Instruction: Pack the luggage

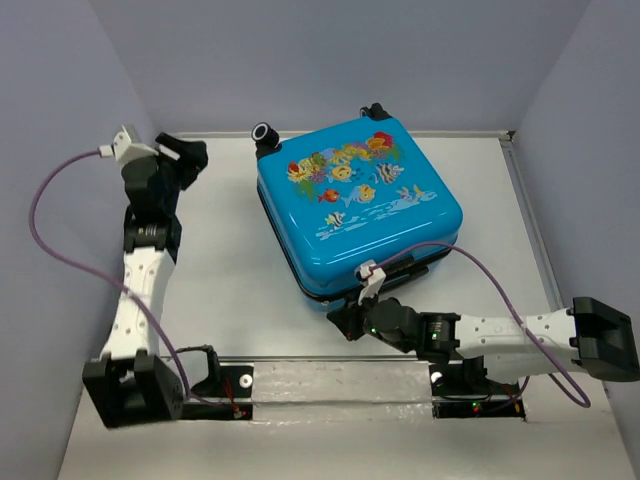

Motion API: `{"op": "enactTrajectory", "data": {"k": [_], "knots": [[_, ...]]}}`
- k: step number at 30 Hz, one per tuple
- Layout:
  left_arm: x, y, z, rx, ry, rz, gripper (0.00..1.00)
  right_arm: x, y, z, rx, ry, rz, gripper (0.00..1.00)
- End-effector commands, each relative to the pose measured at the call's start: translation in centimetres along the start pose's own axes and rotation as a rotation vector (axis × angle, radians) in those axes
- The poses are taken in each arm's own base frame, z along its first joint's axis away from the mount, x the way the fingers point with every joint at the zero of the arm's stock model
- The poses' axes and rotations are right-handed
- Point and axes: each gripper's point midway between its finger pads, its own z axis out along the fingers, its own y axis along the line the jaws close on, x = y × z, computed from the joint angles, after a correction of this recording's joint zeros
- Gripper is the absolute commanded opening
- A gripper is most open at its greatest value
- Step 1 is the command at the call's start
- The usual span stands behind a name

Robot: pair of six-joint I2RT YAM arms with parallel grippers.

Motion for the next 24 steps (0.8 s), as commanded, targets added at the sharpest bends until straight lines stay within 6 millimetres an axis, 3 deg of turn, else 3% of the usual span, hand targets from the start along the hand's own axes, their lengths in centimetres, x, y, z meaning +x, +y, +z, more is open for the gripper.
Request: {"op": "enactTrajectory", "data": {"k": [1,2,3,4,5,7,8,11,19,24], "knots": [[9.0,1.6,-6.9,0.09,0.18,-0.029,0.54,0.1,1.5,-0.8,-0.062,-0.001,-0.003,0.07],[11.7,3.4,-7.3,0.058,0.238,-0.03,0.39,-0.1,1.4,-0.8,-0.058,-0.006,-0.007,0.07],[12.7,2.3,-9.3,0.115,0.247,-0.023,0.27,-0.2,1.3,-0.8,-0.054,-0.014,-0.009,0.07],[16.0,2.7,-11.3,0.142,0.323,-0.006,0.1,-0.2,1.2,-0.9,-0.05,-0.015,-0.012,0.07],[17.6,3.0,-12.1,0.144,0.363,0.004,0.06,-0.2,1.3,-0.8,-0.05,-0.015,-0.011,0.07],[20.5,3.5,-13.4,0.145,0.438,0.01,0.06,-0.2,1.2,-0.8,-0.049,-0.012,-0.01,0.07],[23.2,4.2,-14.6,0.141,0.511,-0.003,0.06,-0.1,1.3,-0.7,-0.048,-0.009,-0.01,0.07],[26.0,5.1,-15.3,0.134,0.561,-0.013,0.06,0.4,1.2,-0.1,-0.035,0.008,-0.016,0.07],[31.2,0.7,-16.5,0.242,0.7,0.04,0.06,1.4,3.2,2.1,-0.039,0.059,-0.055,0.07],[31.9,-1.0,-16.6,0.297,0.707,0.026,0.06,2.3,7.0,3.4,-0.086,0.078,-0.126,0.07]]}}
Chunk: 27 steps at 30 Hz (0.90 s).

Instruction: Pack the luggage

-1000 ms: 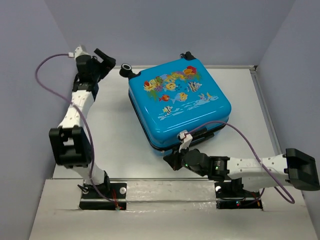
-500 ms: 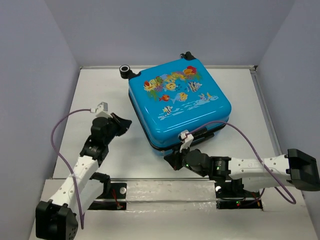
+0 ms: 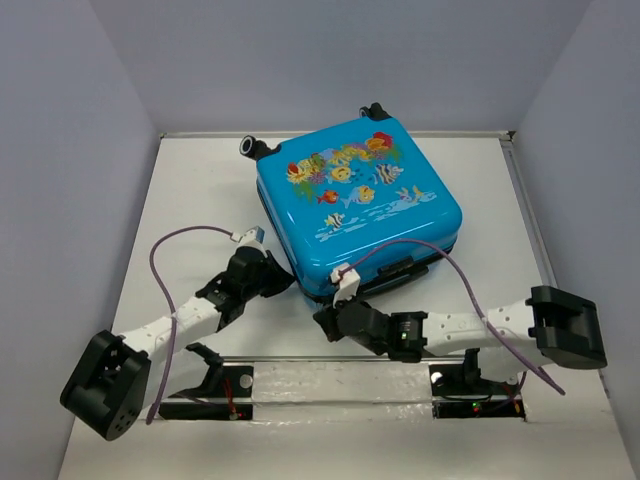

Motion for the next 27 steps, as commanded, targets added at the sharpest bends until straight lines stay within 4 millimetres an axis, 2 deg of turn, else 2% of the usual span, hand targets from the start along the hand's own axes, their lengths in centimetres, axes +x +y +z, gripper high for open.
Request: {"op": "enactTrajectory", "data": {"k": [1,3,4,5,8,11,14,18,19,20,21,22,23,24,25,26,27], "knots": [[-2.8,-7.0,0.1,0.222,-0.088,0.008,0.06,0.3,8.4,0.2,-0.184,0.023,-0.081,0.07],[-2.7,-7.7,0.2,0.238,-0.083,0.014,0.06,-0.1,10.0,0.6,-0.194,0.007,-0.108,0.07],[-2.7,-8.1,0.2,0.25,-0.08,0.018,0.06,0.4,10.0,1.6,-0.173,0.011,-0.139,0.07],[-2.6,-8.3,0.3,0.254,-0.076,0.024,0.06,-0.5,11.6,1.7,-0.196,-0.008,-0.13,0.07],[-2.9,-9.4,0.4,0.271,-0.074,0.038,0.06,-1.5,13.3,2.9,-0.2,-0.035,-0.131,0.07],[-3.0,-10.2,0.6,0.286,-0.068,0.062,0.06,-2.9,13.9,4.0,-0.166,-0.097,-0.136,0.07],[-5.1,-9.0,0.7,0.273,-0.089,0.092,0.06,-4.2,13.6,4.8,-0.124,-0.178,-0.099,0.07],[-6.1,-8.2,0.5,0.253,-0.095,0.093,0.06,-5.4,13.1,3.5,-0.144,-0.231,-0.058,0.07],[-6.7,-8.0,0.4,0.234,-0.118,0.085,0.1,-3.8,12.0,3.1,-0.133,-0.198,-0.049,0.07],[-7.2,-7.5,0.3,0.213,-0.135,0.073,0.15,-3.1,11.4,2.8,-0.136,-0.181,-0.039,0.26],[-8.2,-7.1,-0.2,0.188,-0.172,0.059,0.31,-1.7,10.2,1.7,-0.123,-0.141,0.009,0.41],[-9.9,-6.5,-0.9,0.173,-0.218,0.038,0.48,-0.8,9.3,1.1,-0.106,-0.12,0.018,0.64],[-9.7,-6.4,-0.9,0.167,-0.212,0.033,0.65,-0.3,8.7,0.6,-0.102,-0.114,0.028,0.72],[-11.5,-5.6,-1.5,0.145,-0.257,0.007,0.87,0.5,7.6,0.2,-0.08,-0.093,0.031,0.78],[-12.5,-5.4,-1.9,0.129,-0.273,-0.001,0.94,1.1,6.4,-0.5,-0.053,-0.062,0.047,0.84],[-13.4,-5.2,-2.2,0.121,-0.287,-0.003,0.99,1.5,6.2,-1.0,-0.051,-0.046,0.041,0.85],[-14.5,-4.7,-2.5,0.109,-0.304,-0.007,0.99,1.9,5.7,-1.4,-0.043,-0.027,0.043,0.85]]}}
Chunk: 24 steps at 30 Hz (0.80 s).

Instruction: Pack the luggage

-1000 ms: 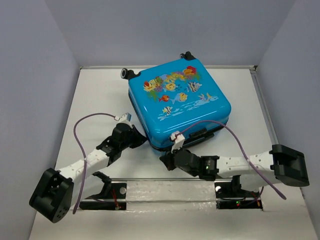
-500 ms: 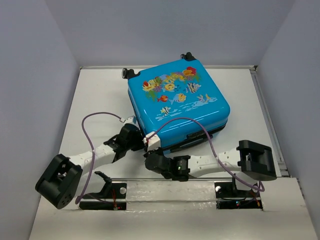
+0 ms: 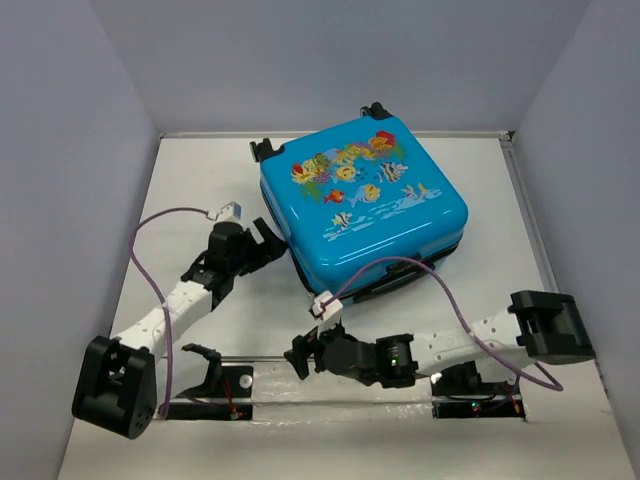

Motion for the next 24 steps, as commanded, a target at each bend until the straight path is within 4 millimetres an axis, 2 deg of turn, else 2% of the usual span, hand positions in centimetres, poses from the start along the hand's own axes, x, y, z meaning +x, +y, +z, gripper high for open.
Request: {"op": "enactTrajectory", "data": {"k": [1,4,6,7,8,9,10,11,12,14,16,17,20,24], "knots": [[-10.1,-7.2,-3.1,0.226,-0.242,-0.016,0.99,0.3,-1.1,-2.5,0.008,0.043,0.127,0.86],[-13.2,-7.4,-4.2,0.224,-0.318,-0.037,0.99,1.5,-2.4,-3.3,0.053,0.096,0.148,0.84],[-15.8,-8.6,-5.0,0.256,-0.356,-0.05,0.99,3.5,-5.0,-4.1,0.135,0.149,0.127,0.78],[-16.8,-9.1,-5.2,0.28,-0.35,-0.058,0.99,3.9,-5.8,-4.2,0.177,0.145,0.18,0.68],[-18.4,-10.2,-4.9,0.295,-0.353,-0.055,0.99,5.0,-7.5,-4.8,0.24,0.17,0.172,0.6],[-19.0,-10.6,-4.5,0.3,-0.344,-0.053,0.99,5.6,-8.7,-5.3,0.28,0.175,0.186,0.47],[-19.7,-11.0,-4.1,0.304,-0.334,-0.05,0.99,5.6,-9.7,-5.7,0.319,0.157,0.202,0.32],[-20.4,-11.1,-3.5,0.303,-0.326,-0.063,0.99,5.6,-10.4,-6.0,0.351,0.145,0.262,0.07],[-21.4,-11.5,-2.2,0.309,-0.311,-0.071,0.99,5.9,-11.6,-6.9,0.38,0.148,0.262,0.07],[-22.7,-11.9,-0.2,0.306,-0.286,-0.075,0.99,5.7,-12.7,-7.7,0.413,0.129,0.288,0.07],[-23.6,-11.9,1.2,0.295,-0.271,-0.07,0.99,5.1,-13.1,-8.2,0.407,0.108,0.303,0.07],[-24.3,-11.8,2.8,0.277,-0.249,-0.073,0.99,5.1,-13.4,-8.5,0.413,0.108,0.296,0.07],[-25.0,-11.8,5.4,0.268,-0.2,-0.07,0.99,5.2,-14.4,-9.3,0.442,0.108,0.307,0.07],[-26.2,-11.8,7.2,0.26,-0.205,-0.09,0.99,5.3,-15.3,-10.1,0.457,0.107,0.342,0.07]]}}
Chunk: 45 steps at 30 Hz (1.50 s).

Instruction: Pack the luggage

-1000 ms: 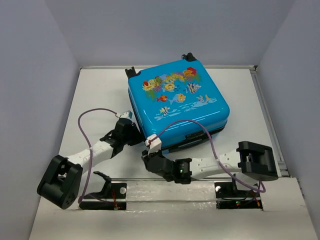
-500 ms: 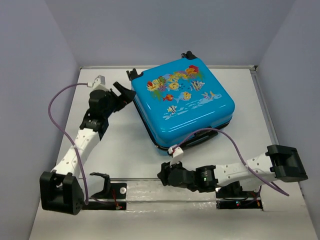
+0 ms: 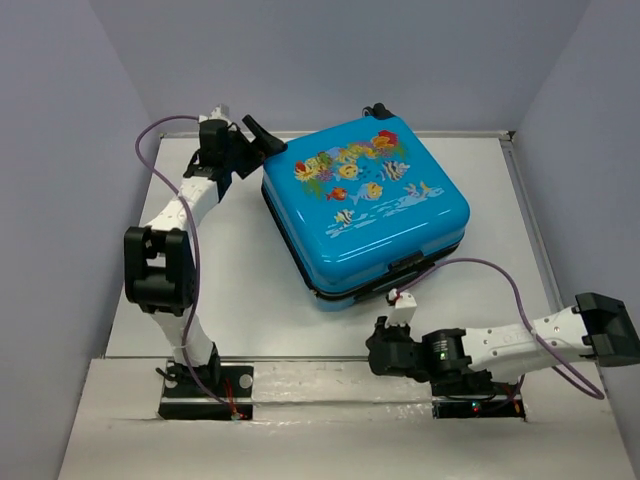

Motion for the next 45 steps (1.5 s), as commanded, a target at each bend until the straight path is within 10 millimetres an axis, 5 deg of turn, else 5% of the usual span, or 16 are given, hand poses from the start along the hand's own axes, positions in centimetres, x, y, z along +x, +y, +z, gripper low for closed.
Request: {"op": "enactTrajectory", "data": {"k": [1,12,20,21,24,28,35,41,45], "knots": [[-2.6,-2.8,0.3,0.066,-0.025,0.015,0.99,-0.9,-2.3,-0.3,0.059,-0.055,0.057,0.07],[-3.1,-2.7,4.5,0.131,-0.034,-0.063,0.94,-2.2,-5.4,-0.4,0.169,-0.051,0.089,0.19],[-2.9,-2.9,5.6,0.203,-0.039,-0.089,0.74,-5.2,-7.2,-0.7,0.227,-0.091,0.139,0.4],[-2.8,-2.9,5.7,0.209,-0.037,-0.092,0.7,-5.3,-7.4,-0.7,0.234,-0.093,0.137,0.42],[-2.7,-3.2,5.8,0.231,-0.038,-0.095,0.36,-5.8,-8.1,-0.4,0.269,-0.097,0.141,0.46],[-3.0,-3.3,5.8,0.245,-0.05,-0.068,0.1,-6.7,-9.1,-0.1,0.317,-0.107,0.148,0.46],[-4.4,-2.1,4.3,0.215,-0.127,-0.082,0.06,-10.9,-11.1,0.7,0.361,-0.179,0.185,0.44],[-5.0,-1.2,0.4,0.164,-0.218,-0.103,0.06,-14.5,-12.0,2.0,0.319,-0.24,0.185,0.42],[-4.4,0.1,-2.0,0.109,-0.269,-0.116,0.06,-18.7,-12.0,2.8,0.243,-0.319,0.177,0.4]]}}
